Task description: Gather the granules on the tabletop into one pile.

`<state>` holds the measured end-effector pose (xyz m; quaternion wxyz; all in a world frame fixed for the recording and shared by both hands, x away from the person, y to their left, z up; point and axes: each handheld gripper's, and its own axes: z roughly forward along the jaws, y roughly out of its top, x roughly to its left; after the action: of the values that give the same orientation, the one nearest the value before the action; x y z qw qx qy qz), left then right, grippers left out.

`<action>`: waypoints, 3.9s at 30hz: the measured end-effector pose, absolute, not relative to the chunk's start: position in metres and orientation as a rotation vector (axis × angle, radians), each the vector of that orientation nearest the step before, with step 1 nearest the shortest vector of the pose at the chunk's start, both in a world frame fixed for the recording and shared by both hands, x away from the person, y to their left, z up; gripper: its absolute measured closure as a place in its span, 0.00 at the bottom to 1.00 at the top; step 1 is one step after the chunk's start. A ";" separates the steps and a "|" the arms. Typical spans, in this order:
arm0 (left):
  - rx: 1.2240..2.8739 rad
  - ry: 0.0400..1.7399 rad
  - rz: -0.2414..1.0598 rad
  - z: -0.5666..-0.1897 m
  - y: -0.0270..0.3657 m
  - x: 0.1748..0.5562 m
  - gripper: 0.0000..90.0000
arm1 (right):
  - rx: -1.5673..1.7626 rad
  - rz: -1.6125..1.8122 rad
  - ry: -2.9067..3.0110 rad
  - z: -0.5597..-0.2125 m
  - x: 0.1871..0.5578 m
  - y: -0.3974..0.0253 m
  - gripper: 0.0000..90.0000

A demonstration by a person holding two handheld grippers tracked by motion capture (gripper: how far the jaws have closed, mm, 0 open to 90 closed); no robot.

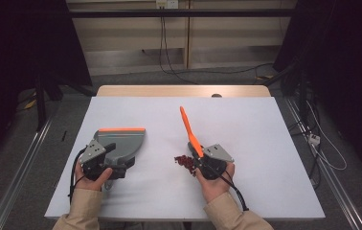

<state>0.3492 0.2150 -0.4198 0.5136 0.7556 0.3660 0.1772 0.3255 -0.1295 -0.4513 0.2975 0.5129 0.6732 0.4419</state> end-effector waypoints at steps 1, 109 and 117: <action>1.816 0.880 0.426 -0.420 0.215 0.349 0.07 | 1.365 1.183 1.790 -0.451 0.326 -0.129 0.79; 1.822 0.885 0.421 -0.421 0.217 0.350 0.07 | 1.180 1.382 1.910 -0.459 0.339 -0.164 0.79; 1.814 0.890 0.418 -0.421 0.219 0.350 0.07 | 1.134 1.380 1.943 -0.456 0.347 -0.153 0.79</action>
<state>0.3497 0.2192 -0.4209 0.5136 0.7543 0.3700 0.1741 0.3467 -0.1533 -0.4564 0.2486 0.4162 0.7131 0.5064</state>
